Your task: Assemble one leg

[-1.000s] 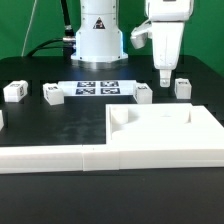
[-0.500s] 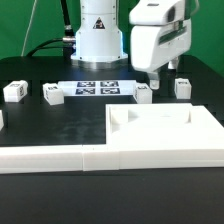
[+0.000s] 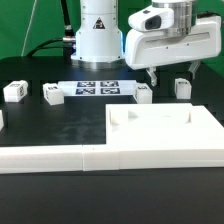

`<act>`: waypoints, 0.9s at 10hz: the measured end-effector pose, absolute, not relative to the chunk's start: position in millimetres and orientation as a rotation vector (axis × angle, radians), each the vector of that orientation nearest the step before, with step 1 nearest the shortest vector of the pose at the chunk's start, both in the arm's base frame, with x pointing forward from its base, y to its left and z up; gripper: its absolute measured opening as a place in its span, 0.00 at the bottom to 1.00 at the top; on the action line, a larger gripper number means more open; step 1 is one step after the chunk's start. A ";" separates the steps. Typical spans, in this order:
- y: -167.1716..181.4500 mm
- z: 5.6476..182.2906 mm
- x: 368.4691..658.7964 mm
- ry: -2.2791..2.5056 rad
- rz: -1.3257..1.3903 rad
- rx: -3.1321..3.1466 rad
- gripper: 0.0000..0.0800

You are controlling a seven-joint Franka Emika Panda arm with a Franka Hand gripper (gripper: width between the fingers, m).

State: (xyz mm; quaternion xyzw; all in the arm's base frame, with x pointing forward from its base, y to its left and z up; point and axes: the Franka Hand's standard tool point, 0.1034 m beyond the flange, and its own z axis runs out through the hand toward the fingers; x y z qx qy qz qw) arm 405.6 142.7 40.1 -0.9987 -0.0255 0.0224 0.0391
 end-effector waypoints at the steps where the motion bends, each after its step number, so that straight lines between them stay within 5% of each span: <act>1: 143.9 40.1 405.2 0.070 0.078 -3.057 0.81; 7: 169.9 39.4 388.6 0.126 0.182 -3.058 0.81; 9: 167.7 42.3 386.5 0.083 0.505 -3.041 0.81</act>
Offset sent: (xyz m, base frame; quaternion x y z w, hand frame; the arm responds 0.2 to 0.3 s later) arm -0.0155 0.0326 -0.0014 0.0001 0.0006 0.0541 0.9985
